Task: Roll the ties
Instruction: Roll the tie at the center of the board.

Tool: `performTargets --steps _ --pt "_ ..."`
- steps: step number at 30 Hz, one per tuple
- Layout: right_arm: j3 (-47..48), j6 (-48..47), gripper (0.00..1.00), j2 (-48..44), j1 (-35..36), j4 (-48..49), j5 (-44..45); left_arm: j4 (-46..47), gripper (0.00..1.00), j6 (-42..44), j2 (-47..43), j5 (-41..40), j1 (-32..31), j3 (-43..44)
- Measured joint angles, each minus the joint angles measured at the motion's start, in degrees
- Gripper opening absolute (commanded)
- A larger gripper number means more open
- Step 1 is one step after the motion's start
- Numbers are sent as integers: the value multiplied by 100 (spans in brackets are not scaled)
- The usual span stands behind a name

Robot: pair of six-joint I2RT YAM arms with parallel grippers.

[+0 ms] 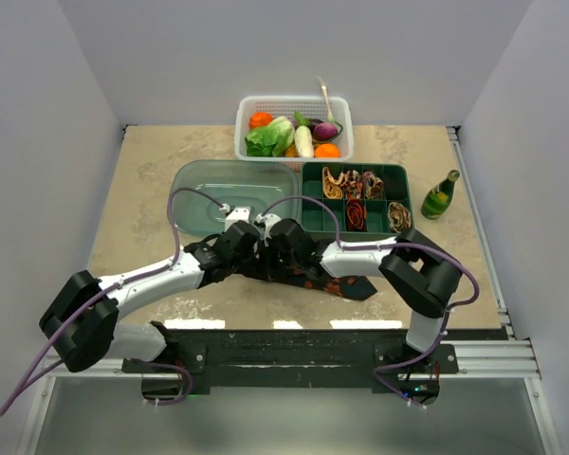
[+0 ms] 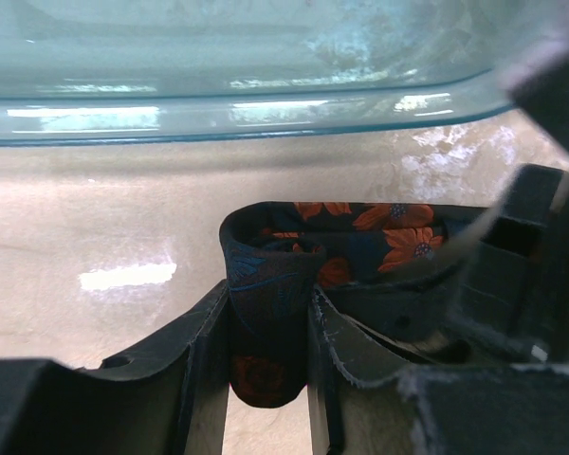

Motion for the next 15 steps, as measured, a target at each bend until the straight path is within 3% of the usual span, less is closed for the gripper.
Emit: performTargets --steps 15 --pt "-332 -157 0 -1246 -520 -330 289 -1593 0 -136 758 -1342 -640 835"
